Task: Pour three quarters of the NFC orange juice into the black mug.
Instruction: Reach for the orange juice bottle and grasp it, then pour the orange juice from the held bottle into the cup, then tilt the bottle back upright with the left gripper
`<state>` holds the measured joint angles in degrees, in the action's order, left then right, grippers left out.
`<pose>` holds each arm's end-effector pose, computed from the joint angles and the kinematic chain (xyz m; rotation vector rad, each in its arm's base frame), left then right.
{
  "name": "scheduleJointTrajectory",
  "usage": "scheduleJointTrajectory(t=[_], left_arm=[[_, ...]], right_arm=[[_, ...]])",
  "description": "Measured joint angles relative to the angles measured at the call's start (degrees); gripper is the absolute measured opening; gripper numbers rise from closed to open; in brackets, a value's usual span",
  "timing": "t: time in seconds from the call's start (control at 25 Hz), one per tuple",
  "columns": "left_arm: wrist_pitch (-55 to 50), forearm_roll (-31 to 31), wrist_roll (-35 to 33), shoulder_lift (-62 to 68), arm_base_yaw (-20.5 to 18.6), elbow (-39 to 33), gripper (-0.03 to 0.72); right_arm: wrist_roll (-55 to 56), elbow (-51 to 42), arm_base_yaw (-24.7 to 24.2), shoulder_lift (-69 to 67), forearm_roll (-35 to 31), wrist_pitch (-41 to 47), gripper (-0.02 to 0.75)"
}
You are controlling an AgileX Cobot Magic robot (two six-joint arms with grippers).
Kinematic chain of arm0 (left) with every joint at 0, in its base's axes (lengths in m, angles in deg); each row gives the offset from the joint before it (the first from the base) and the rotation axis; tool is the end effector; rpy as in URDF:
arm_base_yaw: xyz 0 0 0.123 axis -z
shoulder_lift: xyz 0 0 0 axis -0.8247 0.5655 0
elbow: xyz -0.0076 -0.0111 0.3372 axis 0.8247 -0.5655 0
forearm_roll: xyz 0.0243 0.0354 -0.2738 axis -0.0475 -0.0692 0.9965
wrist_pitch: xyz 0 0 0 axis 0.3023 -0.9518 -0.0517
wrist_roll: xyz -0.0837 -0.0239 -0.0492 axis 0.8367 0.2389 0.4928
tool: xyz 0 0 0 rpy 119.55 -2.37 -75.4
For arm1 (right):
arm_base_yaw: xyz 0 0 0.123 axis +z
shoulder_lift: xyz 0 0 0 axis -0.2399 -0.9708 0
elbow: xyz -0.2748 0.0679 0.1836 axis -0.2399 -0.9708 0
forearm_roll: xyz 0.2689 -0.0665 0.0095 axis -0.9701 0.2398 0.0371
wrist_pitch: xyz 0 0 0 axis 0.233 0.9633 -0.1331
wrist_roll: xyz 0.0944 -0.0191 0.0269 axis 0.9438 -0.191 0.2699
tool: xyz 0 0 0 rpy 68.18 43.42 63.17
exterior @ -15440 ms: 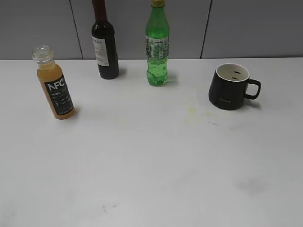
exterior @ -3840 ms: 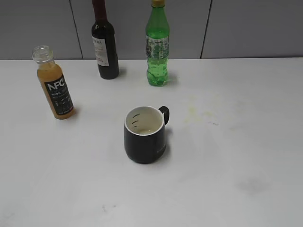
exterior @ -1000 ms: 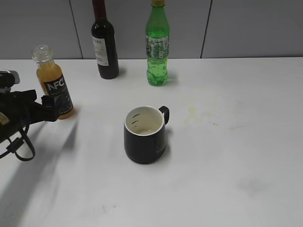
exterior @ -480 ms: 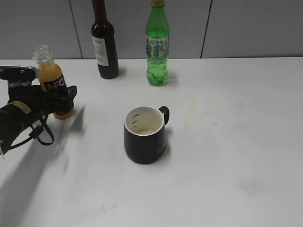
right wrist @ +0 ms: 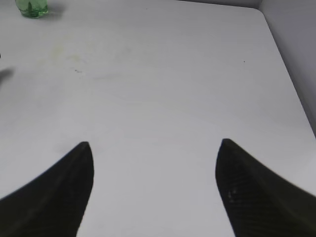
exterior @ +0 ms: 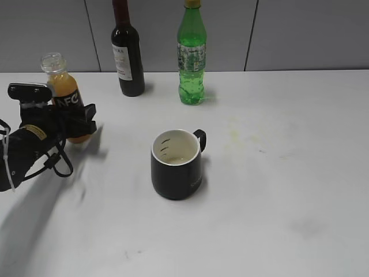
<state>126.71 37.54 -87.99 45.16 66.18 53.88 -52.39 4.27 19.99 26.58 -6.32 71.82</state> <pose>0.4034 -0.0764 0.0819 0.2418 1.7996 -0.0845 -0.0116 -0.0032 0.2682 -0.1087 2.0067 0.0405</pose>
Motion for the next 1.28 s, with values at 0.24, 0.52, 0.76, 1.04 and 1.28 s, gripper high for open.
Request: scheduleJointTrajectory(t=[0.24, 0.52, 0.76, 1.04, 1.28], left_arm=[[0.6, -0.8, 0.0, 0.0, -0.1, 0.0, 0.47], [2.1, -2.9, -0.2, 0.5, -0.1, 0.0, 0.47], [1.6, -8.6, -0.3, -2.9, 0.5, -0.4, 0.47], [-4.2, -15.3, -2.1, -9.3, 3.8, -0.7, 0.47], [-7.5, -16.8, -6.4, -9.7, 9.0, -0.8, 0.47]], right_arm=[[0.0, 0.0, 0.0, 0.0, 0.0, 0.0, 0.585], [0.0, 0.0, 0.0, 0.0, 0.0, 0.0, 0.584], [0.0, 0.0, 0.0, 0.0, -0.1, 0.0, 0.584], [0.0, 0.0, 0.0, 0.0, -0.2, 0.0, 0.584], [0.0, 0.0, 0.0, 0.0, -0.3, 0.0, 0.584]])
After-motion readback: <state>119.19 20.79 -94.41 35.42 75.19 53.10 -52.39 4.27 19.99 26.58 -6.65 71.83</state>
